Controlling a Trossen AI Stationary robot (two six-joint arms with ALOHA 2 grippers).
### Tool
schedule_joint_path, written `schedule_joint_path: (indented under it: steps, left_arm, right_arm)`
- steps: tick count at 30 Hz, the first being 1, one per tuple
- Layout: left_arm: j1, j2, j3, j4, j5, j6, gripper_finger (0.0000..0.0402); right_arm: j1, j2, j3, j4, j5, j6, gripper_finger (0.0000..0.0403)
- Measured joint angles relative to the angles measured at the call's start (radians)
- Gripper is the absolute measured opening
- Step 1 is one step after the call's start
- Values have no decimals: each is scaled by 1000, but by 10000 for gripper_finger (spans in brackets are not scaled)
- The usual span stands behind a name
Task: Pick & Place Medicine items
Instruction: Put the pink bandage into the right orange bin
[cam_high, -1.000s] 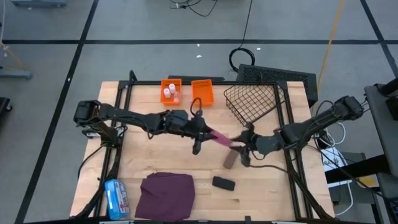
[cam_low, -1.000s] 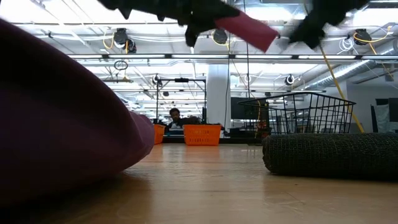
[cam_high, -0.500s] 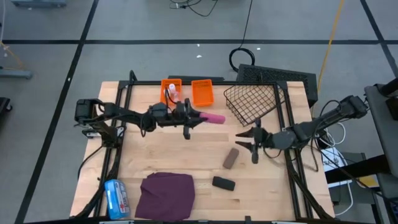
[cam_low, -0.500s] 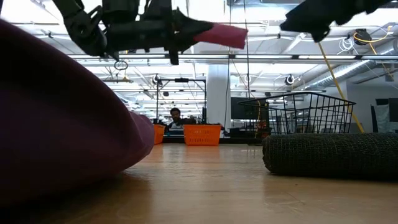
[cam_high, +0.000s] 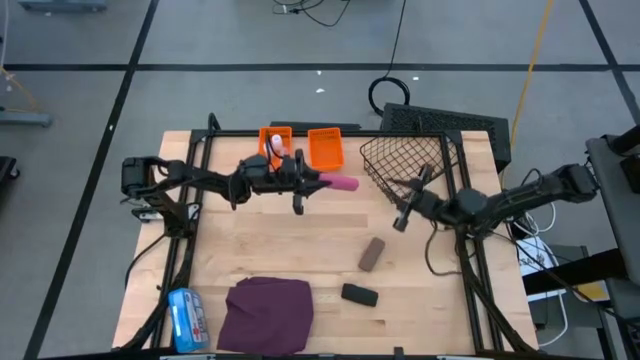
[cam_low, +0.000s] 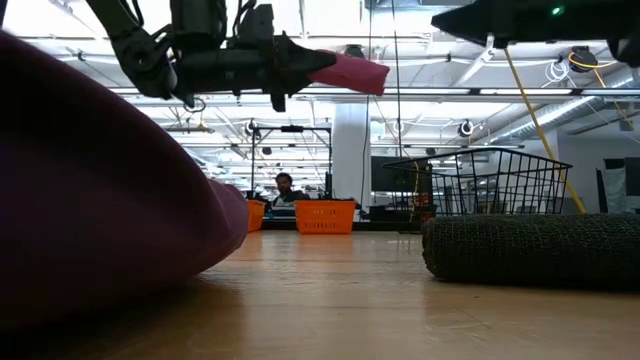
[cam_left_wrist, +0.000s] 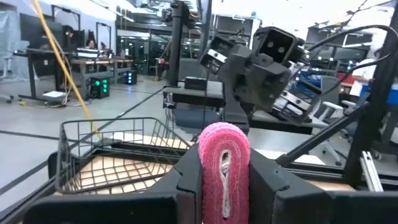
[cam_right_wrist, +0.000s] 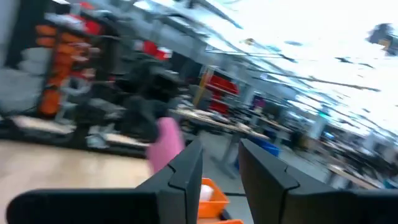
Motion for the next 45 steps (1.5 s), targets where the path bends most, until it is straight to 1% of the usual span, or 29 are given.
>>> schedule_joint_path:
  steps: [5,12,15,18,19,21,24,27,29,30,32,34,36,38,42,45]
  left_arm:
    - [20,0,0,5,29,-13,71]
    - [49,-11,0,5,109,-31,71]
    - [56,-11,0,3,140,-11,71]
    - [70,-11,0,-1,153,-5,71]
    - [74,-11,0,-4,154,0,71]
    - [78,-11,0,-21,163,19,71]
    - [85,-11,0,-16,193,41,71]
    - [101,-11,0,-16,191,48,71]
    - [109,-11,0,-12,189,57,71]
    - [114,-11,0,-3,189,60,71]
    - [123,-11,0,28,191,57,71]
    - [132,-11,0,69,192,48,71]
    - [140,-11,0,84,198,45,71]
    - [151,-10,0,108,234,27,71]
    - [179,-11,0,117,271,-17,71]
    - [196,-11,0,124,287,-47,71]
  right_arm:
    - [-94,16,-6,5,-3,135,89]
    - [-175,91,-6,50,-4,293,89]
    - [-198,136,-5,85,-20,308,90]
    - [-208,182,36,41,-51,276,113]
    - [-210,193,71,-5,-52,276,127]
    - [-211,206,170,-179,-54,298,161]
    - [-213,241,403,-602,-73,350,217]
    - [-234,308,656,-951,-141,450,266]
    - [-256,357,779,-1096,-212,497,289]
    - [-266,380,817,-1141,-257,508,298]
    - [-282,416,846,-1172,-354,508,309]
    - [-292,436,842,-1171,-422,483,312]
    - [-299,447,830,-1148,-418,459,308]
    - [-312,445,807,-1124,-418,438,299]
    - [-333,428,763,-1045,-421,404,270]
    - [-352,408,731,-996,-423,394,238]
